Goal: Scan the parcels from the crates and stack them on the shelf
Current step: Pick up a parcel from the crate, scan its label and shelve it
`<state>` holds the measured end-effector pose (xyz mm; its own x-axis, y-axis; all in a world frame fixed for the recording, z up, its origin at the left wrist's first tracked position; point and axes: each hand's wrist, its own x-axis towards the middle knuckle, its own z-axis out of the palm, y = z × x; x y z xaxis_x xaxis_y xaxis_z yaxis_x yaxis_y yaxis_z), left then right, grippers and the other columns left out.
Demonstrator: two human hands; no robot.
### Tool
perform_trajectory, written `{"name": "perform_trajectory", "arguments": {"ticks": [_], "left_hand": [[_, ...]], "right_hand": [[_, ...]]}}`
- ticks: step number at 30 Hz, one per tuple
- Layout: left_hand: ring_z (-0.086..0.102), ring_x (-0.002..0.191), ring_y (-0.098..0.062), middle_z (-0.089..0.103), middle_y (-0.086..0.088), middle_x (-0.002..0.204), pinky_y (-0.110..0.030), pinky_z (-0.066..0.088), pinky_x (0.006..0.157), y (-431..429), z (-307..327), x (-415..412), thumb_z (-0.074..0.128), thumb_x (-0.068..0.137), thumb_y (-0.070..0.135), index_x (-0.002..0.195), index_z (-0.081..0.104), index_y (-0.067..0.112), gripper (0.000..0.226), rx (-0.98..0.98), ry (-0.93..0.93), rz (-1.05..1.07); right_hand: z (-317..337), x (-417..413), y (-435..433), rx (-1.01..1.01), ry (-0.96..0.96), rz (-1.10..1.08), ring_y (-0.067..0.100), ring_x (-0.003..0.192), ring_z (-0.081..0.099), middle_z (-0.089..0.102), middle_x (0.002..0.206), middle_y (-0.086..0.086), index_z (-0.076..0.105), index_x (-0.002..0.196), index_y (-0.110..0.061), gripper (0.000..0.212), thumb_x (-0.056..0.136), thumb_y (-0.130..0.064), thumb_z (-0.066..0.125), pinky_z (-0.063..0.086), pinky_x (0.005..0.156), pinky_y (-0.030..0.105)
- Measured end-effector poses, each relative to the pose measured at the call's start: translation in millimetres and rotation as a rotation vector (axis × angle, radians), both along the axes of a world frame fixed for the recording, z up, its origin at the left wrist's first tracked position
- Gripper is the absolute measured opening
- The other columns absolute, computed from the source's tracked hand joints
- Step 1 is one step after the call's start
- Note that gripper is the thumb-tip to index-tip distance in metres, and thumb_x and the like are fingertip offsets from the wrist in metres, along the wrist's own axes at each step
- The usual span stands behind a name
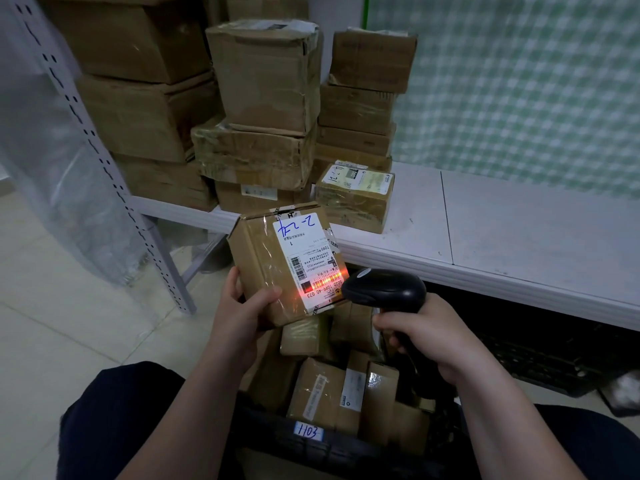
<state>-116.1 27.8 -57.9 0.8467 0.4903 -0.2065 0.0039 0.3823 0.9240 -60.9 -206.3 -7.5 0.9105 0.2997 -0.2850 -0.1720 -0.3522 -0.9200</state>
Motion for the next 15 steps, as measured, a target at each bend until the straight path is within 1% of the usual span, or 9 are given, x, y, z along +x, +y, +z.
{"name": "perform_trajectory", "arguments": {"ticks": [3, 6, 8, 10, 13, 15], "left_hand": [[0.065, 0.097, -0.018, 0.062, 0.000, 0.125, -0.027, 0.055, 0.051, 0.0, 1.5, -1.0, 0.065, 0.082, -0.001, 0.142, 0.039, 0.028, 0.071, -0.007, 0.011, 0.016], [0.064, 0.095, -0.016, 0.062, 0.002, 0.123, -0.031, 0.054, 0.057, -1.4, 3.5, -1.6, 0.064, 0.083, 0.000, 0.140, 0.040, 0.029, 0.069, -0.002, 0.023, 0.029], [0.063, 0.095, -0.017, 0.063, 0.002, 0.122, -0.032, 0.050, 0.061, -3.3, 6.1, -2.0, 0.064, 0.084, 0.002, 0.137, 0.043, 0.028, 0.063, -0.006, 0.032, 0.017], [0.064, 0.095, -0.019, 0.064, -0.002, 0.121, -0.032, 0.048, 0.062, -5.0, 10.0, -1.0, 0.063, 0.085, 0.006, 0.134, 0.047, 0.025, 0.054, -0.008, 0.043, -0.019], [0.064, 0.101, -0.022, 0.066, -0.002, 0.118, -0.040, 0.054, 0.072, -8.9, 22.2, 6.4, 0.063, 0.086, 0.012, 0.133, 0.050, 0.022, 0.049, -0.021, 0.046, -0.066], [0.066, 0.098, -0.022, 0.070, 0.000, 0.111, -0.042, 0.056, 0.077, -12.4, 34.4, 12.7, 0.063, 0.086, 0.013, 0.131, 0.052, 0.021, 0.046, -0.015, 0.029, -0.082]], "right_hand": [[0.9, 1.3, 1.0, 0.019, 0.005, -0.002, 0.013, 0.049, 0.055, 0.061, 0.062, 0.006, 0.068, 0.087, 0.000, 0.014, 0.076, -0.005, 0.074, 0.044, 0.046, 0.023], [0.9, 2.8, 0.0, 0.025, 0.012, 0.001, 0.013, 0.049, 0.055, 0.061, 0.062, 0.006, 0.068, 0.086, 0.000, 0.013, 0.076, -0.005, 0.074, 0.044, 0.047, 0.024], [1.8, 4.2, -2.4, 0.043, 0.013, 0.007, 0.014, 0.050, 0.056, 0.061, 0.063, 0.006, 0.067, 0.087, 0.001, 0.014, 0.077, -0.006, 0.074, 0.044, 0.048, 0.024], [4.7, 6.9, -4.8, 0.076, 0.001, 0.005, 0.013, 0.052, 0.056, 0.061, 0.061, 0.005, 0.068, 0.087, 0.001, 0.015, 0.077, -0.007, 0.074, 0.045, 0.049, 0.025], [13.2, 15.1, -9.2, 0.119, -0.027, -0.021, 0.015, 0.056, 0.058, 0.062, 0.060, 0.003, 0.069, 0.086, -0.006, 0.010, 0.078, -0.009, 0.074, 0.047, 0.055, 0.028], [22.7, 21.2, -12.1, 0.141, -0.046, -0.013, 0.019, 0.061, 0.059, 0.063, 0.064, 0.007, 0.069, 0.082, -0.009, 0.005, 0.079, -0.009, 0.072, 0.047, 0.062, 0.033]]}}
